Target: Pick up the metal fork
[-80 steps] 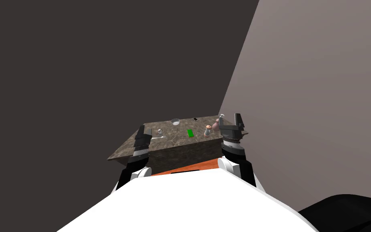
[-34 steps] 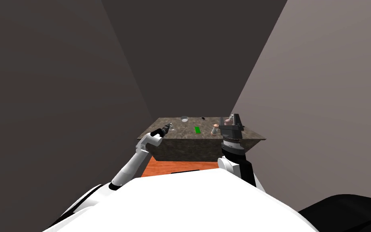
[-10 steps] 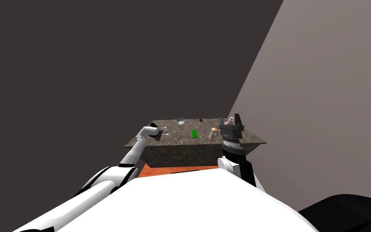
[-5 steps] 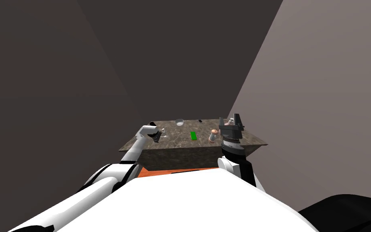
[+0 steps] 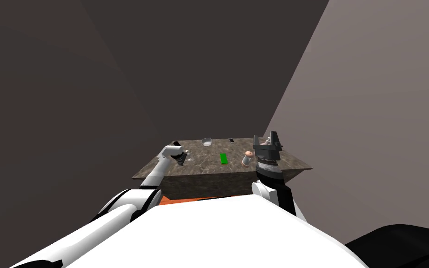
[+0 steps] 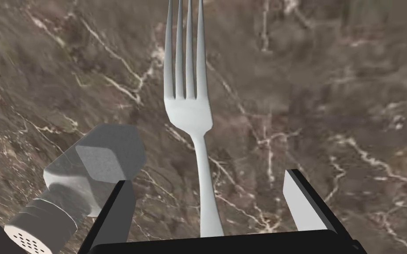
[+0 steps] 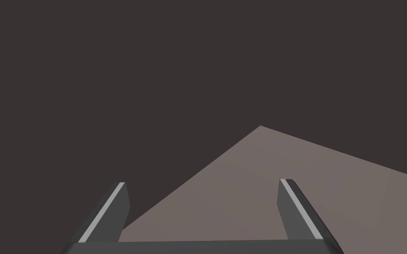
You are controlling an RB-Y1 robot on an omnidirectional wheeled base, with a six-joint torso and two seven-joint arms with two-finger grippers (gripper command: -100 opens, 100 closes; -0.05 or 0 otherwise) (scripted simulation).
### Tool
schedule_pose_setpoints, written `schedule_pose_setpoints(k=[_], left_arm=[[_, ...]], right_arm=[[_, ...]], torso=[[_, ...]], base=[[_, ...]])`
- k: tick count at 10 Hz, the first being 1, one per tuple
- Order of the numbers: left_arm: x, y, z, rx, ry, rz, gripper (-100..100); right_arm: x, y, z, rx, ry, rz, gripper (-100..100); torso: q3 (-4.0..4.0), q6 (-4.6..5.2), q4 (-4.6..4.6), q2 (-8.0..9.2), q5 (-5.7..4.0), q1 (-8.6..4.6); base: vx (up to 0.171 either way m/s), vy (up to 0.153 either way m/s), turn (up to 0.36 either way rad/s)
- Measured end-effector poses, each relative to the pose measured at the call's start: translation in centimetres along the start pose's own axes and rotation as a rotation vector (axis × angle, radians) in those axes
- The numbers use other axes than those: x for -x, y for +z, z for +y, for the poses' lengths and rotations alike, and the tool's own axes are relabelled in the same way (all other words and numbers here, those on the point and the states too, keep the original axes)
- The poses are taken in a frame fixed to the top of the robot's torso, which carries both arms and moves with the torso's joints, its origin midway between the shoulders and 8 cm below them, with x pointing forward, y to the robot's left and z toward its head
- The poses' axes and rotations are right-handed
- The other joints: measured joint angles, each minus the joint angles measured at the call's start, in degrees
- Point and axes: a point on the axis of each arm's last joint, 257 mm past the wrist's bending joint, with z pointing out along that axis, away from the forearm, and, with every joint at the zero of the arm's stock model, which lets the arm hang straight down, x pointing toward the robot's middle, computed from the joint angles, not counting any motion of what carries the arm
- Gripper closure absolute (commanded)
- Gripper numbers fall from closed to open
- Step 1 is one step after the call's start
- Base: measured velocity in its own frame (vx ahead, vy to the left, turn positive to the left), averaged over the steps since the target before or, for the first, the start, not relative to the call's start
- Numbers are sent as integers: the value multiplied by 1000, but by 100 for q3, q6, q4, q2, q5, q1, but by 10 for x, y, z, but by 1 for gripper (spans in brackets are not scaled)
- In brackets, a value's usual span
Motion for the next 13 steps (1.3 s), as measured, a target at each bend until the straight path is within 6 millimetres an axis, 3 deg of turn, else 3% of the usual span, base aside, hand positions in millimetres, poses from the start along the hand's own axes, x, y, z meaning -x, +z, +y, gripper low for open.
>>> schedule_pose_setpoints(k=[2, 3, 7, 8, 9, 12, 13], left_arm=[[0, 10, 3, -1, -3, -1, -100], [0, 11, 3, -3, -3, -1, 100], [0, 10, 2, -4, -4, -1, 100], [0, 10, 2, -4, -4, 0, 0], [0, 10, 2, -4, -4, 0, 100], [1, -5, -3, -3, 2, 0, 100], [1, -6, -3, -1, 2, 0, 0]], right_arm=[[0, 0, 0, 0, 0, 0, 0], [0, 0, 0, 0, 0, 0, 0], [0, 0, 0, 0, 0, 0, 0], [0, 0, 0, 0, 0, 0, 0], [0, 0, 0, 0, 0, 0, 0], [0, 0, 0, 0, 0, 0, 0], [0, 0, 0, 0, 0, 0, 0]], torso=[[1, 0, 0, 2, 0, 1], [1, 0, 0, 3, 0, 0], [-5, 2, -6, -4, 6, 9], [-5, 2, -6, -5, 6, 9], [-6, 1, -6, -5, 6, 9], [2, 1, -1, 7, 1, 1], [-1, 2, -4, 3, 3, 3]], base=[[9, 9, -6], [0, 0, 0], [0, 0, 0], [0, 0, 0], [-13, -9, 18], [-15, -11, 15], [0, 0, 0]])
